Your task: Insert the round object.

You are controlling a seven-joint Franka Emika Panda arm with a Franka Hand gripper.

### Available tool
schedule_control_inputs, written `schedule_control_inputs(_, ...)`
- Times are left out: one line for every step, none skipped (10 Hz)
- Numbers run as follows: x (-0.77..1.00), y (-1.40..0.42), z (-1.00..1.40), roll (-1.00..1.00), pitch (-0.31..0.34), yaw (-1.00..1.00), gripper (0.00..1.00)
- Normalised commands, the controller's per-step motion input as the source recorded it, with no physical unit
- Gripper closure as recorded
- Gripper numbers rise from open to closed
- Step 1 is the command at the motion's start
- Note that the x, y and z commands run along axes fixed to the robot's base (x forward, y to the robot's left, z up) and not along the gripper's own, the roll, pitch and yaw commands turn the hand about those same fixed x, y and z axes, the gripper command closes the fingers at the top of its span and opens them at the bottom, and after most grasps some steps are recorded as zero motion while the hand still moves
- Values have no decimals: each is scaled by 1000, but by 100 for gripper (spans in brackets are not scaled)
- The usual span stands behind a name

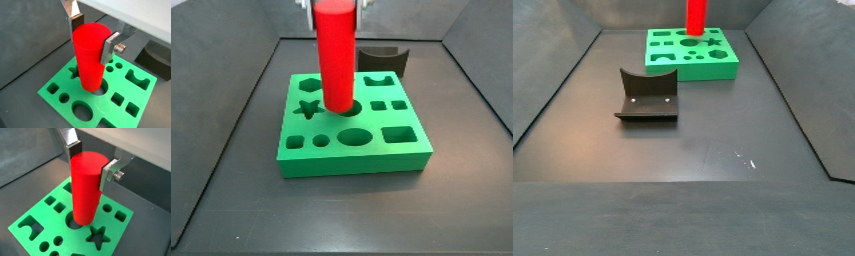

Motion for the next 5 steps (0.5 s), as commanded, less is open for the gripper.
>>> schedule_control_inputs(20,200,-309,0,17,-49,100)
schedule_control_inputs(0,211,-251,-29,4,-43,100)
schedule_control_inputs(157,117,-226,-70,27,-26,100)
schedule_control_inputs(311,11,-194,-144,31,-114,100)
schedule_control_inputs(317,23,-211,-119,37,-123,100)
